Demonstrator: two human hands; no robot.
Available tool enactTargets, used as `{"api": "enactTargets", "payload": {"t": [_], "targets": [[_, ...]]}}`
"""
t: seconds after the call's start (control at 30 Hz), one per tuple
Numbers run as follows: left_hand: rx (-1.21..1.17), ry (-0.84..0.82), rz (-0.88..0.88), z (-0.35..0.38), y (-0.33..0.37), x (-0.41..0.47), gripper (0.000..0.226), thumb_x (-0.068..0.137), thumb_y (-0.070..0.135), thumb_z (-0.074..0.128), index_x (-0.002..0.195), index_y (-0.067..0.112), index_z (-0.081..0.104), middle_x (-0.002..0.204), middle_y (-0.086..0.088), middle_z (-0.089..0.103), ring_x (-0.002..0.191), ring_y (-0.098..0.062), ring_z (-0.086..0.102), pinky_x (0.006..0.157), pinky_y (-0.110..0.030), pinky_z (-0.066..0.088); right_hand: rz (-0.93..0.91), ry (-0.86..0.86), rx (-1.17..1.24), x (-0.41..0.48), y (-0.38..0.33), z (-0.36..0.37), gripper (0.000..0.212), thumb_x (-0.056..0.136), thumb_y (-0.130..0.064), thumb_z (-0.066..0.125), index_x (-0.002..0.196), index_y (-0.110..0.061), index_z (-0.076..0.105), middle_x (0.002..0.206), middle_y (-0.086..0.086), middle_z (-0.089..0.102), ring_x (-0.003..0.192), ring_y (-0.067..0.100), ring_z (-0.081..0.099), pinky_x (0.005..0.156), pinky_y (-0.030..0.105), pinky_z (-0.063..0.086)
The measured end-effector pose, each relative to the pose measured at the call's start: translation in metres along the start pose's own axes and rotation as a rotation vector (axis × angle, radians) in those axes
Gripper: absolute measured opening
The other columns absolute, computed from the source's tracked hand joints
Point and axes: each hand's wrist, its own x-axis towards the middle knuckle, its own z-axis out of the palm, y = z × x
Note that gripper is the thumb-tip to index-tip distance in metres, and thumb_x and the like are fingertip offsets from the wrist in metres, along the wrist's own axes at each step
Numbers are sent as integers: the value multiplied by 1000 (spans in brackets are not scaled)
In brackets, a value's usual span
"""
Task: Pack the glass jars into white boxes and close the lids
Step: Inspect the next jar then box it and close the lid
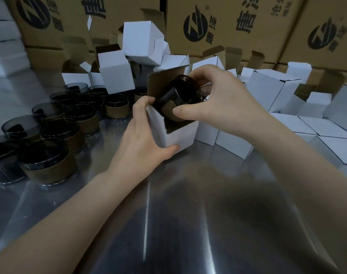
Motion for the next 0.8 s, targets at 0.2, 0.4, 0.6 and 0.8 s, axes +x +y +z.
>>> {"api": "enactTargets", "payload": {"t": [0.2, 0.4, 0.6, 0.8], "targets": [[-24, 3, 80, -3, 15, 2, 82, 59, 58, 68, 125, 45, 22, 107, 59, 30, 98, 27, 40, 71, 4, 36, -82, 17, -184, 0, 0, 4, 37, 68, -36, 82, 90, -37, 52, 84, -22, 51, 80, -5, 48, 62, 1, 38], [-40, 17, 153, -7, 23, 1, 76, 59, 49, 71, 121, 40, 28, 103, 50, 36, 97, 20, 42, 74, 1, 37, -95, 9, -314, 2, 8, 12, 37, 66, -39, 79, 95, -27, 60, 103, -1, 44, 97, 5, 36, 66, 6, 33], [-5, 40, 194, -5, 24, 1, 76, 62, 60, 60, 125, 33, 27, 114, 19, 44, 109, 5, 41, 83, -11, 34, -93, 23, -474, -1, 10, 18, 42, 67, -47, 76, 94, -16, 67, 103, 3, 34, 104, 16, 28, 75, 27, 29], [167, -181, 25, 15, -2, 8, 80, 80, 37, 72, 138, 39, 16, 147, -19, 32, 135, -30, 32, 106, -27, 25, -29, -63, -562, -2, 8, 20, 37, 56, -50, 51, 73, -17, 53, 96, 7, 46, 106, 28, 37, 77, 28, 30]]}}
